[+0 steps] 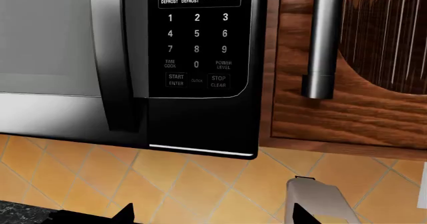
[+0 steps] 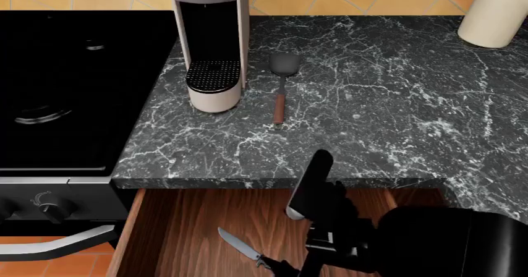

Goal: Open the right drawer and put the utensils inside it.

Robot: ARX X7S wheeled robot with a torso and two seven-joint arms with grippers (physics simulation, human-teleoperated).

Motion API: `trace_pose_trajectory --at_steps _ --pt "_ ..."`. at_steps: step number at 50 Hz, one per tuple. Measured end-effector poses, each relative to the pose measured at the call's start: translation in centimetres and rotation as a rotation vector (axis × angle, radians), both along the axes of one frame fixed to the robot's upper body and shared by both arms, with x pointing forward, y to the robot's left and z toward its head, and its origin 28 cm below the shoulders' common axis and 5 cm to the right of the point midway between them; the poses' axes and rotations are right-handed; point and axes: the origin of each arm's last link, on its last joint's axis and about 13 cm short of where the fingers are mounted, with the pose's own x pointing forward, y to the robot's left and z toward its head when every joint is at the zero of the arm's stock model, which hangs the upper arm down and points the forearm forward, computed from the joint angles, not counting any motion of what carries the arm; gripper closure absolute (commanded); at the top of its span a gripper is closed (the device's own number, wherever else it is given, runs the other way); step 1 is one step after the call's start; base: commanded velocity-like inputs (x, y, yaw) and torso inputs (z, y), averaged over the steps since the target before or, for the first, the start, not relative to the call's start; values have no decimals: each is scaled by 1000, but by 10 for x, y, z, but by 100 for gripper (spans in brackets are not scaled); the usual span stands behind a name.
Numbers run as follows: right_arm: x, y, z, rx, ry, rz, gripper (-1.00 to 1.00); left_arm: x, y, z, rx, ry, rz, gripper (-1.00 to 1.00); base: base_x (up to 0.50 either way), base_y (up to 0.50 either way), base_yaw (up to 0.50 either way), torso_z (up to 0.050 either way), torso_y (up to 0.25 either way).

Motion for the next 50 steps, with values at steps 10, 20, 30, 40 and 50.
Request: trace_pose_trajectory --at_steps 10,20,30,40,50 --pt "-5 1 5 31 -18 50 -100 0 0 0 0 0 1 -100 0 0 0 0 0" --pt "-1 1 13 84 -74 25 -100 0 0 0 0 0 3 -100 0 0 0 0 0" --pt "4 1 23 127 -132 -6 -100 0 0 0 0 1 4 -100 0 0 0 0 0" --pt "13 4 42 197 -220 -58 -100 0 0 0 0 2 3 -100 0 0 0 0 0" --pt "31 12 59 300 -306 -161 -100 0 0 0 -2 1 3 -100 0 0 0 0 0"
